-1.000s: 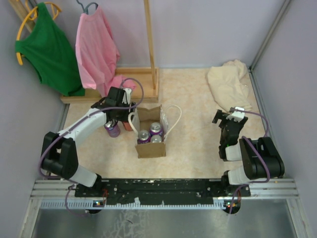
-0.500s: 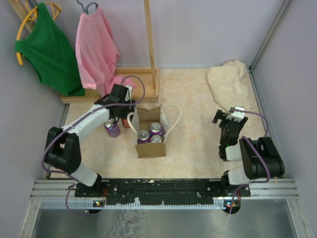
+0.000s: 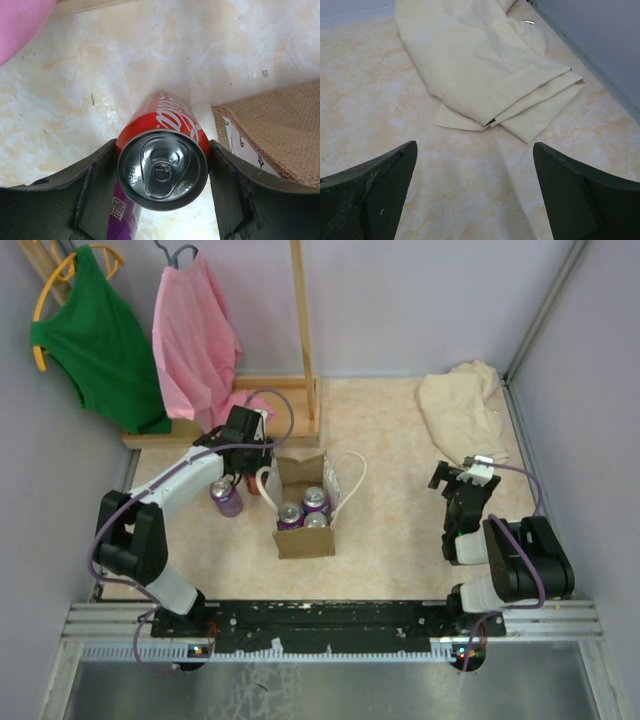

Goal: Take the beverage out of the canvas bag

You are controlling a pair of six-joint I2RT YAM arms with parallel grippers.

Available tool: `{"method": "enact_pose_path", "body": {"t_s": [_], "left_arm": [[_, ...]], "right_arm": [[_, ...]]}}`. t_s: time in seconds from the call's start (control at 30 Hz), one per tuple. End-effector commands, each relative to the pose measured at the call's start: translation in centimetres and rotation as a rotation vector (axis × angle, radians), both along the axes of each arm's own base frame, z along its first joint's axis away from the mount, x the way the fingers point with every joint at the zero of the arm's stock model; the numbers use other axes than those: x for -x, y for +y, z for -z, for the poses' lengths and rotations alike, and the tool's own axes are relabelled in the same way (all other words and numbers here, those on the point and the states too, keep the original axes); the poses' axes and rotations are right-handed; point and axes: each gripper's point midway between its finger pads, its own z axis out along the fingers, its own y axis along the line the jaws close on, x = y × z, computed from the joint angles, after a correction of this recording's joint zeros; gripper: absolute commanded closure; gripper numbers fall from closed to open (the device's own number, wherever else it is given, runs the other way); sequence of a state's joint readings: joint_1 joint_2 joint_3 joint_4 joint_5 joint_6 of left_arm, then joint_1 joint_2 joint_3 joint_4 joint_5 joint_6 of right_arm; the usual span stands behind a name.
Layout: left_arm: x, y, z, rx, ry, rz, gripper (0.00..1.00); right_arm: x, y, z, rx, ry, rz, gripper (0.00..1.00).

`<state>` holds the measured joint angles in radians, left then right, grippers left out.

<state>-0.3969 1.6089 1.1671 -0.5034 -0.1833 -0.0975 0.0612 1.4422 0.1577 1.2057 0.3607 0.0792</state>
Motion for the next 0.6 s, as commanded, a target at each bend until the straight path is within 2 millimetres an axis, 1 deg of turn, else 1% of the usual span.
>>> {"method": "enact_pose_path", "body": {"t_s": [0.0,0.03,0.1,0.13,0.33,0.4,0.5,0.53,0.57], "left_arm": [[-0.5,0.9,-1.6,-0.029,-0.044,-0.027,0.31],[-0.4,0.9,-1.7,-0.028,-0.043,-0.029,0.26],[-0.4,0.8,-1.7,-0.026,-0.045,-0.026,0.07],[-0.4,0.8,-1.8,-0.026,-0.046,-0.027,0.01],[-0.5,0.9,-2.0,-0.026,-0.052,-0.029,0.01],[-0.6,0.7,-2.7,-0.014,-0.067,-0.028,0.01],[-0.8,0.3,-4.7,0.021,-0.116,-0.013,0.01],[-0.9,0.0,-6.1,0.043,-0.145,-0.003,0.01],[-0.9,-0.3,-6.9,0.062,-0.161,0.005,0.01]], "right_arm": [[-0.4,-0.1,-1.2,0.007,-0.043,0.004,0.01],[-0.4,-0.1,-1.1,0.007,-0.042,0.004,0.01],[-0.4,-0.2,-1.1,0.007,-0.042,0.005,0.01],[-0.4,-0.2,-1.2,0.008,-0.042,0.004,0.01],[-0.4,-0.2,-1.1,0.007,-0.042,0.005,0.01],[-0.4,-0.1,-1.1,0.007,-0.042,0.004,0.01],[-0.4,-0.1,-1.1,0.007,-0.042,0.004,0.01],[-0.4,-0.2,-1.2,0.008,-0.042,0.004,0.01],[-0.4,-0.2,-1.2,0.008,-0.043,0.005,0.01]]}}
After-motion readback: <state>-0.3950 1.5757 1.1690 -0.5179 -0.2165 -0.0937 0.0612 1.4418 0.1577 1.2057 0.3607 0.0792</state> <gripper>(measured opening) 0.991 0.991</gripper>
